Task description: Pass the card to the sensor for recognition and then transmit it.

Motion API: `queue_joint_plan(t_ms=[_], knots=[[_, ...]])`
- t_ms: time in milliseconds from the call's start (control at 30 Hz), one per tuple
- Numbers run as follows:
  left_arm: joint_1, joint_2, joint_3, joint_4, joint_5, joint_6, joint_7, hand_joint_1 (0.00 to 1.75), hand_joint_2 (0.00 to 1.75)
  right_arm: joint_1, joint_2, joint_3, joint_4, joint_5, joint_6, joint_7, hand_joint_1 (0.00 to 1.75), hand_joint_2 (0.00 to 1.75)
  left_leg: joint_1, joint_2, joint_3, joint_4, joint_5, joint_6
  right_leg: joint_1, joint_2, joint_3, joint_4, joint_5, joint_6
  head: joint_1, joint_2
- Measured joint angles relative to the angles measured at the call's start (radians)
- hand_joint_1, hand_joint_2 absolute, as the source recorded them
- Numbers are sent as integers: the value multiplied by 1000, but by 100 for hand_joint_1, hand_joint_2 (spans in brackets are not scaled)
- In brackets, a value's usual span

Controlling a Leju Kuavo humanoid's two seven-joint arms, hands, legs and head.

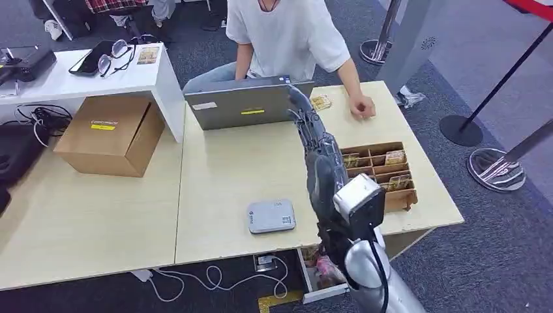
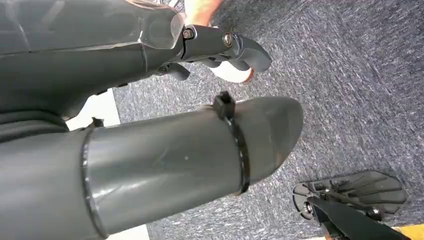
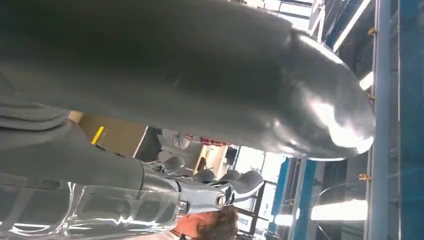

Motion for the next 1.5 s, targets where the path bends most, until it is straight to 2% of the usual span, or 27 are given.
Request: queue_joint_plan(t_ms=[233, 367, 500, 700, 800, 933, 1100, 1233, 1500], knots=[[-1, 3, 0, 0, -13, -14, 8, 0, 0, 8, -3, -16, -5, 0, 0, 0, 0, 0, 0, 0, 0, 0, 0, 0, 0, 0, 0, 0, 0, 0, 0, 0], [-3, 3, 0, 0, -3, -14, 35, 0, 0, 10, -3, -21, -5, 28, 5, 0, 0, 0, 0, 0, 0, 0, 0, 0, 0, 0, 0, 0, 0, 0, 0, 0], [-4, 2, 0, 0, 0, -13, 40, 0, 0, 3, -10, -23, 3, 207, -24, 46, 0, 0, 0, 0, 0, 0, 0, 0, 0, 0, 0, 0, 0, 0, 0, 0], [-4, 1, 0, 0, 1, -13, 40, 0, 0, -2, -19, -24, 16, 250, -32, 63, 0, 0, 0, 0, 0, 0, 0, 0, 0, 0, 0, 0, 0, 0, 0, 0], [-4, 2, 0, 0, -6, -16, 24, 0, 0, -7, -30, -28, 34, 405, -37, 135, 0, 0, 0, 0, 0, 0, 0, 0, 0, 0, 0, 0, 0, 0, 0, 0], [-2, 2, 0, 0, -4, -16, 21, 0, 0, -7, -57, -54, 87, 562, -37, 177, 0, 0, 0, 0, 0, 0, 0, 0, 0, 0, 0, 0, 0, 0, 0, 0], [-2, 2, 0, 0, -3, -15, 21, 0, 0, -4, -82, -76, 127, 607, -34, 187, 0, 0, 0, 0, 0, 0, 0, 0, 0, 0, 0, 0, 0, 0, 0, 0], [-2, 1, 0, 0, -3, -15, 29, 0, 0, 8, -105, -79, 142, 705, -11, 239, 0, 0, 0, 0, 0, 0, 0, 0, 0, 0, 0, 0, 0, 0, 0, 0], [-1, 5, 0, 0, -3, -30, 29, 0, 0, 108, -161, -129, 155, 833, 22, 285, 0, 0, 0, 0, -1, 0, -1, 1, 0, -1, 0, -1, 0, 0, 0, 0]])
